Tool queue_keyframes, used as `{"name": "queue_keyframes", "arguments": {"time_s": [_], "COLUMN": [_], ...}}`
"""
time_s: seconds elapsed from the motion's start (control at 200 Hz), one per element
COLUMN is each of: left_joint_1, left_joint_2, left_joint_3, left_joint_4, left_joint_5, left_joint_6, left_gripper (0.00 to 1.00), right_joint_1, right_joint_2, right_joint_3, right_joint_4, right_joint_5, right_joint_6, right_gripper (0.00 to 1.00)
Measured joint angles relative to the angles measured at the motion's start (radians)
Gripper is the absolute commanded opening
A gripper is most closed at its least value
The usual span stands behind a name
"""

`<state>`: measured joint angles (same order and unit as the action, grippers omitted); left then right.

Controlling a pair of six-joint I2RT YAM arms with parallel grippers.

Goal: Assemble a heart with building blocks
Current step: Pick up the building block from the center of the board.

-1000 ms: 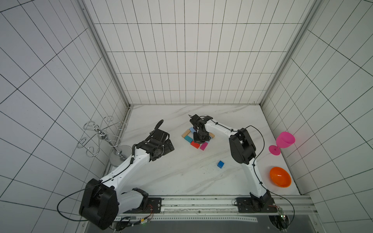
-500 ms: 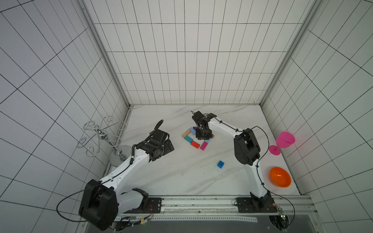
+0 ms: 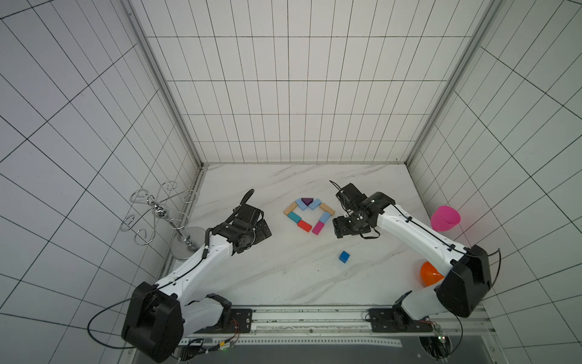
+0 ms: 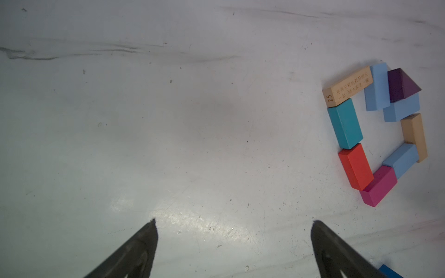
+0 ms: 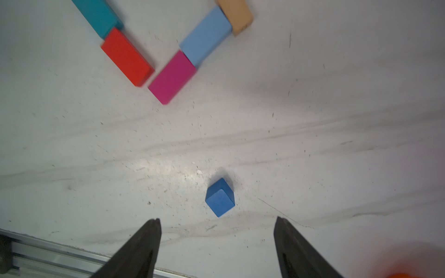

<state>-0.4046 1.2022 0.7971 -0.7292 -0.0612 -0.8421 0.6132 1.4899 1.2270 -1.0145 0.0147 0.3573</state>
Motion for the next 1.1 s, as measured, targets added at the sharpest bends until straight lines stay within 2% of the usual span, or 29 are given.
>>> {"name": "queue_keyframes", "arguments": {"time_s": [0.175,0.53,0.665,0.81,1.099], "left_joint_1": [0.0,0.0,0.0,0.0,0.0], "left_joint_2": [0.041,0.043,0.043,0.043,0.06], "left_joint_3": [0.0,0.0,0.0,0.0,0.002], "left_joint_4": [0.016,0.016,0.016,0.016,0.016], "left_joint_5": [0.012,0.014,0.014,0.013,0.013], "left_joint_6": [0.001,0.005,0.005,0.005,0.011], "left_gripper": [0.98,0.98,0.98,0.98,0.98], "right_joint_1": [0.0,0.0,0.0,0.0,0.0], "right_joint_2": [0.055,0.177,0.216,0.223,0.222], "right_joint_3": [-0.127,-0.143,-0.143,-0.146,-0.147], "right_joint_4": [-0.009,0.068,0.092,0.106,0.106], "right_joint_5": [-0.04,-0.077,-0.08,-0.082,-0.082], "right_joint_6": [-0.045,-0.137,-0.156,-0.164,-0.164], "right_gripper": [0.81,0.75,0.64,0.44,0.26]}}
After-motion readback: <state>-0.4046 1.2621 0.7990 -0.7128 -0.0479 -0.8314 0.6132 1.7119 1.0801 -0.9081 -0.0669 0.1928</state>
